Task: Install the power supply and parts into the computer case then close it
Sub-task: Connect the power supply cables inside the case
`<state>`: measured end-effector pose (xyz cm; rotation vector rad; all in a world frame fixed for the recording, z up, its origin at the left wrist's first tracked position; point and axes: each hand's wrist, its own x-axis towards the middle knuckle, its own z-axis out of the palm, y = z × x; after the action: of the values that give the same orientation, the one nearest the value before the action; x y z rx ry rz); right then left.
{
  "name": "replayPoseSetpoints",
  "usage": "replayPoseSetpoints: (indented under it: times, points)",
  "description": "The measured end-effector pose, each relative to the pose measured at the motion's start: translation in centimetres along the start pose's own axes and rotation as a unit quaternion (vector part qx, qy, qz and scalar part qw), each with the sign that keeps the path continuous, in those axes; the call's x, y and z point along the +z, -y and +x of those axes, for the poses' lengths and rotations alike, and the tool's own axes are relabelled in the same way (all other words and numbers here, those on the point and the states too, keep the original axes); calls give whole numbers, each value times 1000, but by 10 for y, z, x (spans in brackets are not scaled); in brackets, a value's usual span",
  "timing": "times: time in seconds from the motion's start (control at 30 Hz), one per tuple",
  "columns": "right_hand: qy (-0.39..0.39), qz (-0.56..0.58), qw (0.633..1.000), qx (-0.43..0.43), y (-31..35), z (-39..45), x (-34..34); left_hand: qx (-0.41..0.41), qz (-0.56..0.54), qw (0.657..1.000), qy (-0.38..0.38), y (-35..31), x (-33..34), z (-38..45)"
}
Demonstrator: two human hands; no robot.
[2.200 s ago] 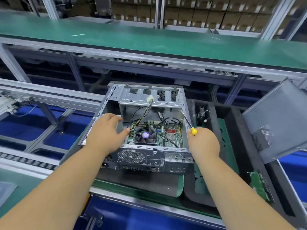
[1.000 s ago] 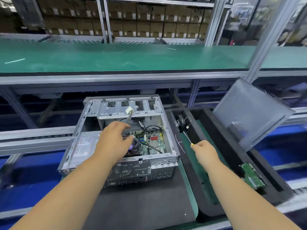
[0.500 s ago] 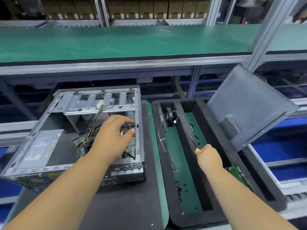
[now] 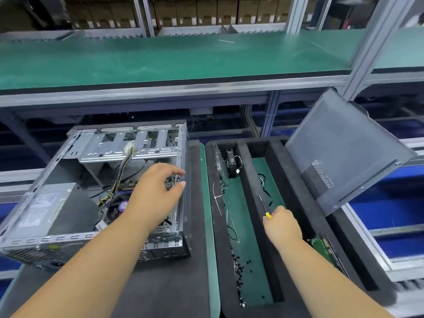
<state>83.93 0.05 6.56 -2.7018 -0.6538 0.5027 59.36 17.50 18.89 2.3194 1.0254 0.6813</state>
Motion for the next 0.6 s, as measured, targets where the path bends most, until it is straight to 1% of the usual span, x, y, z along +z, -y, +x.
replayPoseSetpoints:
  times: [0.23,0.37,0.47,0.6]
  points:
    - [-15,-2,1000,-12,4,8,0,-15,-5,1000,-6,4,-3,-2]
    - [-35,27,997,-58,27,29,-15,-36,-30,999,-24,10,-15,-5]
    - [-38,67,991,-112,60,57,-27,-71,-53,995,-47,16,-26,-7]
    - [1,78,986,-150,107,97,-28,-144,-92,984,-57,22,-35,-8]
